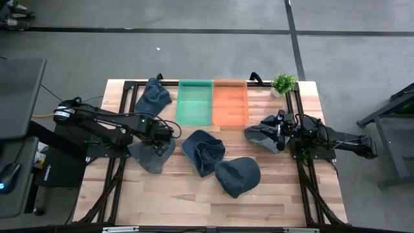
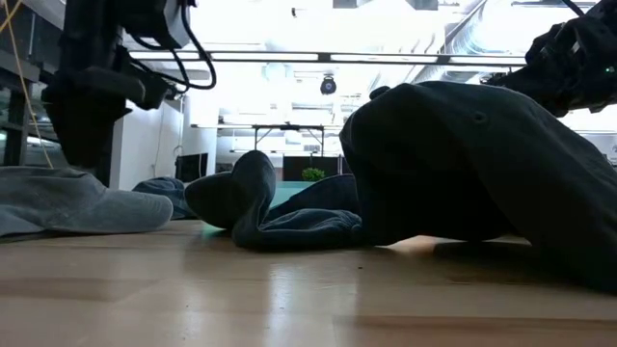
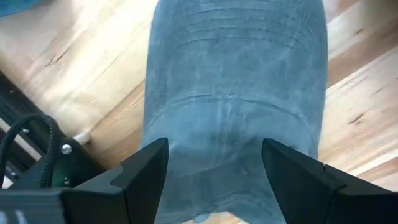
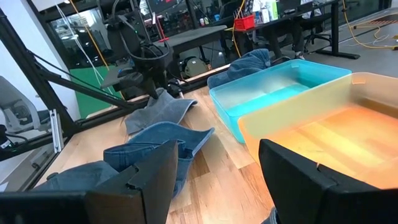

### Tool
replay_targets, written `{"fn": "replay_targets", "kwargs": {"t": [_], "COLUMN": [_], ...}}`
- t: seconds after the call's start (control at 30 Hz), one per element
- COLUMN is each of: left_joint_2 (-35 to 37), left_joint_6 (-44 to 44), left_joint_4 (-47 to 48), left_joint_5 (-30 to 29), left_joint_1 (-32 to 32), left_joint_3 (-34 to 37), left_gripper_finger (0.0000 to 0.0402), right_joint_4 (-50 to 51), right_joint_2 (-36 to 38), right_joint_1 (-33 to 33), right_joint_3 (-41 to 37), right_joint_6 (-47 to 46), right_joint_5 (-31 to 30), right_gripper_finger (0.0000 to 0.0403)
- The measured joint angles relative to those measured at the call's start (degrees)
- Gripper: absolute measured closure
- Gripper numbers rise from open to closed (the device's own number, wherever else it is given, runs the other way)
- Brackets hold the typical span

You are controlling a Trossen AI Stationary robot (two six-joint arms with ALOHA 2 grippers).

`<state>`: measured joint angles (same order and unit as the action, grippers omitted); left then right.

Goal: Pick & Place hat
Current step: Put the left gray cap into the blue bin

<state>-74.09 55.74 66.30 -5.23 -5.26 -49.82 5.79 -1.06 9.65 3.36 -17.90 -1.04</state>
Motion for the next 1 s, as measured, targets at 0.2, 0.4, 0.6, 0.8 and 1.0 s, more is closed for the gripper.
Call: {"fn": "replay_targets", "kwargs": {"t": [0.2, 0.4, 0.6, 0.8, 1.0], "left_joint_2": [-2.5, -3.5, -3.4, -3.4, -3.4], "left_joint_6": [-1.1, -1.5, -1.3, -1.0, -1.3], "left_joint_4": [-3.1, -3.1, -3.3, -3.2, -3.2], "left_joint_5": [1.5, 1.9, 2.1, 2.6, 3.5], "left_joint_1": [0.0, 0.0, 0.0, 0.0, 0.0], "left_joint_3": [1.0, 1.0, 1.0, 1.0, 1.0], "left_gripper_finger": [0.0145, 0.0152, 0.0233, 0.035, 0.039], "right_joint_4": [0.0, 0.1, 0.1, 0.0, 0.0], "right_joint_2": [0.0, 0.0, 0.0, 0.0, 0.0], "right_joint_1": [0.0, 0.0, 0.0, 0.0, 0.0], "right_joint_3": [0.0, 0.0, 0.0, 0.0, 0.0], "right_joint_6": [0.0, 0.0, 0.0, 0.0, 0.0], "right_joint_5": [0.0, 0.0, 0.0, 0.0, 0.0], "right_gripper_finger": [0.0183, 0.0183, 0.0183, 0.0183, 0.0183]}}
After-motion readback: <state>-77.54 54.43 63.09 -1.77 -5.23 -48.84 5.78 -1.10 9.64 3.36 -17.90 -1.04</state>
